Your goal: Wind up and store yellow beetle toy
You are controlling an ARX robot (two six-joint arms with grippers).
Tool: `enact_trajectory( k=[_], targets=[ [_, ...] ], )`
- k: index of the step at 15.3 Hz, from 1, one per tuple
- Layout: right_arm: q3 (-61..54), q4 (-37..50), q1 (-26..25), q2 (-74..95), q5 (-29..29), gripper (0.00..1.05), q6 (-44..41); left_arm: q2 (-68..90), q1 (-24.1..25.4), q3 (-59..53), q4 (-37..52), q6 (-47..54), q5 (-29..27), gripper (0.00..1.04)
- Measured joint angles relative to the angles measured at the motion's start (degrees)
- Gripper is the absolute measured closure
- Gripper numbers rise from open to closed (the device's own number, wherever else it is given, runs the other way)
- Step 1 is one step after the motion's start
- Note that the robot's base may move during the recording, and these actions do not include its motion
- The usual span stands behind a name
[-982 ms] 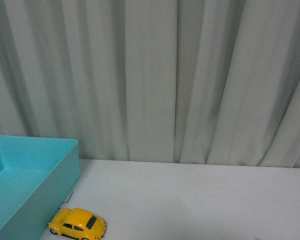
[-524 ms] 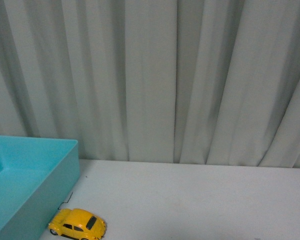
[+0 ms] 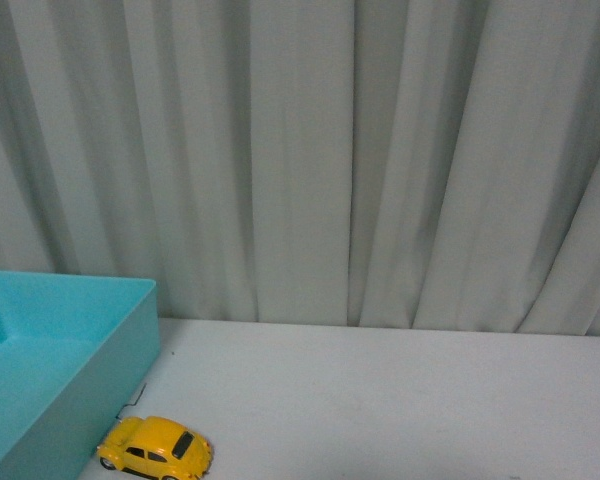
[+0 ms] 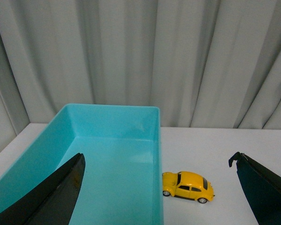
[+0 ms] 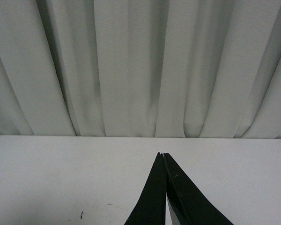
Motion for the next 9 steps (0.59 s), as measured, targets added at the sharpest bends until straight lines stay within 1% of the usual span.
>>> enact_trajectory(
  k=[9],
  targets=[
    [0.0,-8.39,0.0,-8.35,0.0,1.03,0.0,0.0,0.0,-0.02,0.0,0.0,0.0,0.07]
  ],
)
